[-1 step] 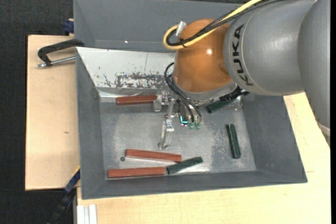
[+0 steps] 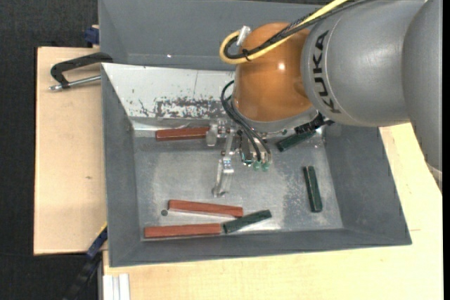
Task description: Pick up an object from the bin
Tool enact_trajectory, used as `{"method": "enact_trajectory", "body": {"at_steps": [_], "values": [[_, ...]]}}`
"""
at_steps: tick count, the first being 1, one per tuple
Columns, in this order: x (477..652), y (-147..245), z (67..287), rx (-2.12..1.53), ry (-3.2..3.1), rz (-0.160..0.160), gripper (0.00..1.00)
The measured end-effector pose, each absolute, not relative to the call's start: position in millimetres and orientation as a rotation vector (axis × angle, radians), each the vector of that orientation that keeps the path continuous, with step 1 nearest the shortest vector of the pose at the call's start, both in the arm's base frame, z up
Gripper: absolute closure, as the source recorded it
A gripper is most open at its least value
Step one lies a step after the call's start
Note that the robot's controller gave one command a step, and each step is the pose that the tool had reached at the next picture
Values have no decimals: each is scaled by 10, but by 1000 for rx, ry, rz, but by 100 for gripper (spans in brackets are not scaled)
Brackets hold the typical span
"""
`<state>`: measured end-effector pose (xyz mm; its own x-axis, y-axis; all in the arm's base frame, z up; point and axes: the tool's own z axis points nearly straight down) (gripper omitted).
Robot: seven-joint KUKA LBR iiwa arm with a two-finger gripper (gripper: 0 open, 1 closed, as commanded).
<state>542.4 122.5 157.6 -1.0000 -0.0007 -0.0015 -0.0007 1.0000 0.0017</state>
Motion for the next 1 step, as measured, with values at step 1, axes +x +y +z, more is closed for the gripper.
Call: {"method": "enact_trajectory", "body": {"at_steps": [1], "values": [[5168, 1145, 1196, -83, 3134, 3, 0]]}}
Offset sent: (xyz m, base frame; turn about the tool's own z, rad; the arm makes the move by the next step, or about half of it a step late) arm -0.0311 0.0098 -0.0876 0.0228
